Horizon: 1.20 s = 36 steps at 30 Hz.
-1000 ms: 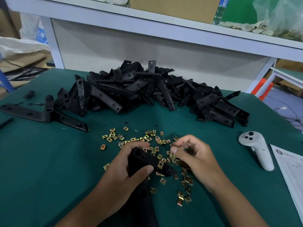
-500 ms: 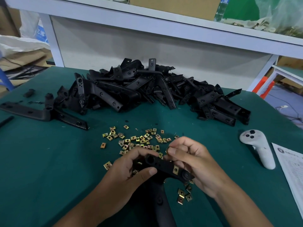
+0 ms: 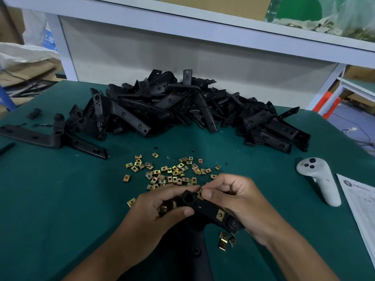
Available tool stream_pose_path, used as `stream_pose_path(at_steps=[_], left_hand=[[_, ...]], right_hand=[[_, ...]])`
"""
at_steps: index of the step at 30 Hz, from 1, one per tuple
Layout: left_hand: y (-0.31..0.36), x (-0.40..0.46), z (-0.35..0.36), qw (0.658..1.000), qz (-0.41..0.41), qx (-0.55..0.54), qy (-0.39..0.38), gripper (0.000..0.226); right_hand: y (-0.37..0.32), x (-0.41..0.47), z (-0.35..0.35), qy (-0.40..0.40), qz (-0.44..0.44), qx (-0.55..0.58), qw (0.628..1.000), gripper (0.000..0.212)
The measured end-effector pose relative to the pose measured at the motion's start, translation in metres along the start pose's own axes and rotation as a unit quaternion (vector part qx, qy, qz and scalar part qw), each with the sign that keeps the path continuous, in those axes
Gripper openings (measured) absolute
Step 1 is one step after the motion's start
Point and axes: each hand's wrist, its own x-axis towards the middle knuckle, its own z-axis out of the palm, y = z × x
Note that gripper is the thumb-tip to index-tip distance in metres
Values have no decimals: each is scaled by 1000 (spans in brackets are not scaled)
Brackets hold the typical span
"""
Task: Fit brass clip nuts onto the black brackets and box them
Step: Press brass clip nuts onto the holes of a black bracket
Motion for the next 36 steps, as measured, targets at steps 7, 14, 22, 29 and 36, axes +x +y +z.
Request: stream_pose_path(at_steps=[7,14,22,29,36], left_hand=[[-1,-1,1,1000,9,10,18,33],[-1,-1,2,999,16,27,34,30],[-5,0,0,996,23,63,57,28],[-10,3,-4,995,10,18,97,30],[14,-10,4,995,34,23,86,29]], right_hand=[[-4,-1,0,-4,-24,-43,999,19],[-4,-2,-1,-7,-61,-90,994,24],[4,0,-5,-62,-41,-81,994,35],[-6,-3,-18,-63,-60,-199,976,39],[-37,-41,-22,58,-168,-308,935,24]])
